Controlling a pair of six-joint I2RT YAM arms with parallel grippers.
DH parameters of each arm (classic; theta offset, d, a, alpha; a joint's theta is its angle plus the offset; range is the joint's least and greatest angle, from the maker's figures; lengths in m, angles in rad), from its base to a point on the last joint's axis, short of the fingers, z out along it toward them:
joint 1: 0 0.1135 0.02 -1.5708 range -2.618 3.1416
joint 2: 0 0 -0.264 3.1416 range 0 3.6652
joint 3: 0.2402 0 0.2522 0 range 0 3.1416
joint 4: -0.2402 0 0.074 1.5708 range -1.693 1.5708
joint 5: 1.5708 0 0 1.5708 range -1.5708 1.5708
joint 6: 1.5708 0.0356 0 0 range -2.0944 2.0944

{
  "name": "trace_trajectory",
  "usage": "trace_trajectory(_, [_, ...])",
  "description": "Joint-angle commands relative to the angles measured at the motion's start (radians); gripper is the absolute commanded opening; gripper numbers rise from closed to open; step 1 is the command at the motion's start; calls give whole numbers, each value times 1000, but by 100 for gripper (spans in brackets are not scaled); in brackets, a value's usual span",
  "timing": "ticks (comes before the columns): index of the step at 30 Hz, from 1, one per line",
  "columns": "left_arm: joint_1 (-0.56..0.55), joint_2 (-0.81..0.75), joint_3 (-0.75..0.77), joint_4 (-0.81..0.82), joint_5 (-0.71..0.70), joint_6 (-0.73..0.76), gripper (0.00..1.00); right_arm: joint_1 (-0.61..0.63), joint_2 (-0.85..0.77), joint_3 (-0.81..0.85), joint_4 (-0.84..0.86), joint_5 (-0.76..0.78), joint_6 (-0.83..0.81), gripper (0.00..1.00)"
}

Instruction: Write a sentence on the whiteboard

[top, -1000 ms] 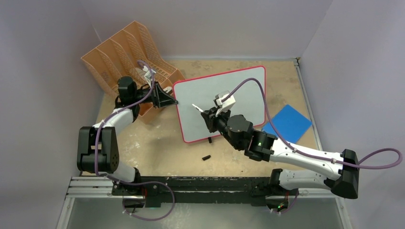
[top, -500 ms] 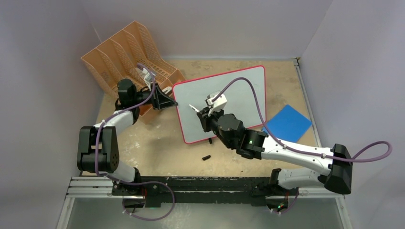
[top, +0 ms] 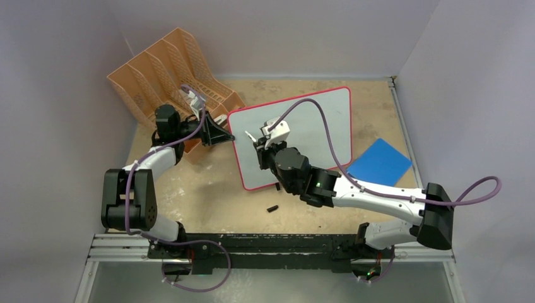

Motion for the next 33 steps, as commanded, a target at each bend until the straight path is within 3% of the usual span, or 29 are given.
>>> trace_trajectory(1, [-1,-39,5,15,16,34,0,11,11,60,79,62,-24,0])
trace_trajectory(33, [-1,-38,16,-2,11,34,0,42,126,137,37,143,-52,0])
